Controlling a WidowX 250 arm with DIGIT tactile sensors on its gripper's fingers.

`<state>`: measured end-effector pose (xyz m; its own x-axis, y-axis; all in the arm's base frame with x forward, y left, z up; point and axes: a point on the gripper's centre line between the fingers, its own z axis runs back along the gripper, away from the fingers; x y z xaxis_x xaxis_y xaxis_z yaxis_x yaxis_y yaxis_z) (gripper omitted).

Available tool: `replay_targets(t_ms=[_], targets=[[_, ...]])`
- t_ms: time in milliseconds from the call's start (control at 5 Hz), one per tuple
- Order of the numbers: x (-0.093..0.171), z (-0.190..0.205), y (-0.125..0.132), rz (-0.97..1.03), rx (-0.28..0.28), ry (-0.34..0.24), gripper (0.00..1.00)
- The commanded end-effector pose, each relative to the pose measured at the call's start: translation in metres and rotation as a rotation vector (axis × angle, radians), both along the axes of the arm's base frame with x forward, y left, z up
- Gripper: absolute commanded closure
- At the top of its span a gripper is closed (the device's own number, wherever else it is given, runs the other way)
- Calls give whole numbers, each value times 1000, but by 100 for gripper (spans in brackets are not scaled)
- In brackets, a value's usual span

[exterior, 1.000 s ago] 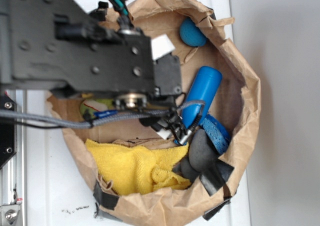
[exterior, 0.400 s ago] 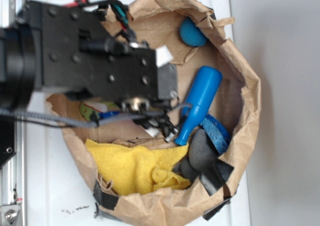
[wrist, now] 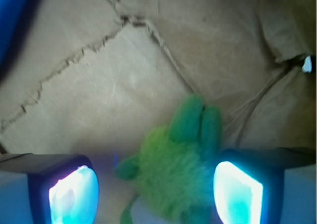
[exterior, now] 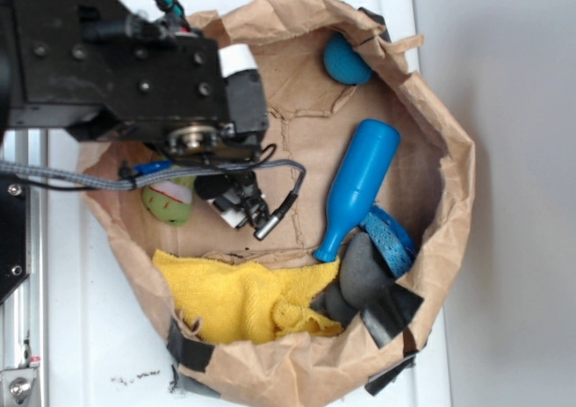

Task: Grab the green animal.

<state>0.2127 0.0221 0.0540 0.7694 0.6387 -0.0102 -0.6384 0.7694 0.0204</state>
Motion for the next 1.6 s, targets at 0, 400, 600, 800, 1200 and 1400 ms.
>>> replay_targets(t_ms=[0,400,600,800,1200,1400], targets=[[-11,-15,8,-15,-72,-73,0],[-8,-25,0,-39,-74,-93,0],[-6,-25,0,-19,-64,-112,100],[-4,-22,0,-25,-70,-127,100],[15,12,-4,-13,-130,-196,100],[34,54,-18,8,-186,-266,100]])
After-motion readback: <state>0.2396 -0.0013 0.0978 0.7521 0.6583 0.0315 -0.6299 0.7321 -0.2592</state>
